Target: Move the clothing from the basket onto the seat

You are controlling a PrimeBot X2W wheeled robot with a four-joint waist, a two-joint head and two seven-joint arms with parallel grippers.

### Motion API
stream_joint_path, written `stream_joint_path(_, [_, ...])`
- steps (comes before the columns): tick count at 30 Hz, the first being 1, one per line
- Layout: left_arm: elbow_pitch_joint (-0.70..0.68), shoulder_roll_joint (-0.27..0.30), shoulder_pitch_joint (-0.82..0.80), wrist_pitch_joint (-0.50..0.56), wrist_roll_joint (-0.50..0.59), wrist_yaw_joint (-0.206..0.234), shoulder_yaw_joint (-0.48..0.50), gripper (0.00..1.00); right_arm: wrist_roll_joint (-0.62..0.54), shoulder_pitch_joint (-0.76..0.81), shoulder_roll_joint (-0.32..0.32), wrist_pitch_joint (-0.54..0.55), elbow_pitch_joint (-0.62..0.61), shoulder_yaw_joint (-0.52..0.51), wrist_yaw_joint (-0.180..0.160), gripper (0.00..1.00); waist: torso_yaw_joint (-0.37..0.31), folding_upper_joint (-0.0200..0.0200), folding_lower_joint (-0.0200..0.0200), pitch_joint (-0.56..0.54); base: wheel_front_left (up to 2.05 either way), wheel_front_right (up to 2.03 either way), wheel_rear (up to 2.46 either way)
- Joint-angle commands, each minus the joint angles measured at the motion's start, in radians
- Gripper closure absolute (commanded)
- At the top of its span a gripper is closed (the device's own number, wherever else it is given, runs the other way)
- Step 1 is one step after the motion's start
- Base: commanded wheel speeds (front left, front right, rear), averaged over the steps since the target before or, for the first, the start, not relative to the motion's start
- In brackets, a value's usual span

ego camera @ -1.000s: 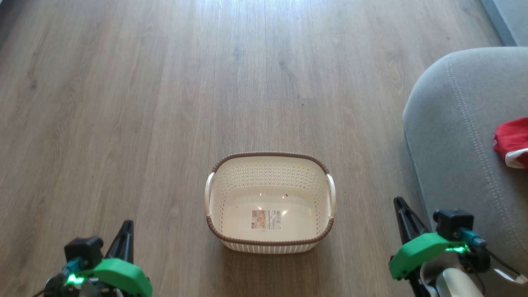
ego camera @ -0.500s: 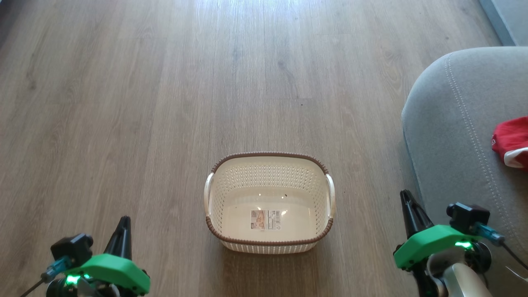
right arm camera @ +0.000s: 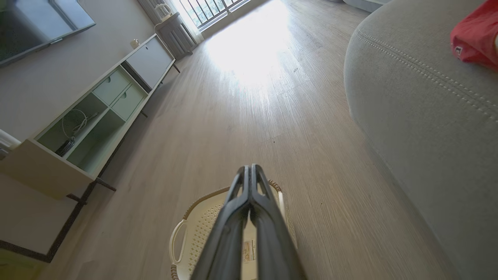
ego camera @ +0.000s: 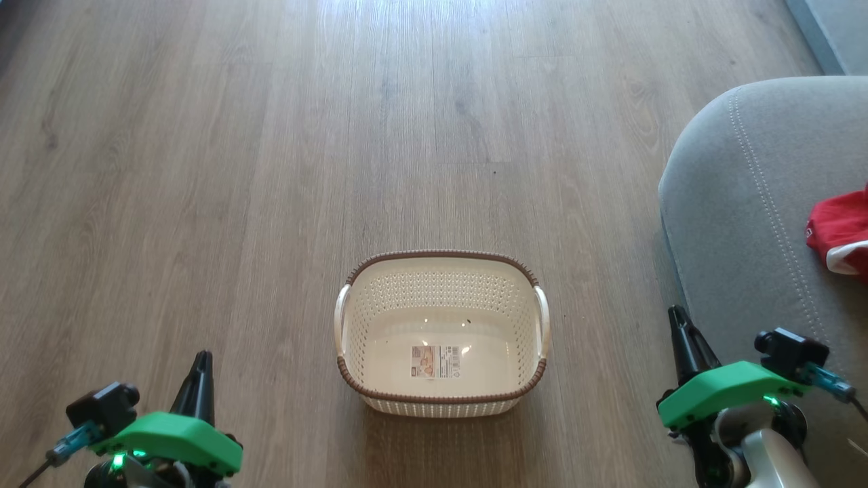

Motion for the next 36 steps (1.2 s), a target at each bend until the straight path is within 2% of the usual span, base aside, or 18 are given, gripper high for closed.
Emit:
stream_joint_path(1, [-0.039,0.005,-0.047,0.003,-0.021,0.0,0.013,1.0,0.022,-0.028,0.002,0.004,-0.039,-0.003,0.0,1.0,0.0,0.0,0.0,0.0,0.0,0.0,0.0])
stream_joint_path(36, [-0.093,-0.004,-0.052,0.101,-0.411,-0.001,0.028,1.0,0.401,-0.01,0.006,0.103,-0.116,-0.045,0.0,1.0,-0.008,0.0,0.0,-0.002,0.0,0.0,0.0])
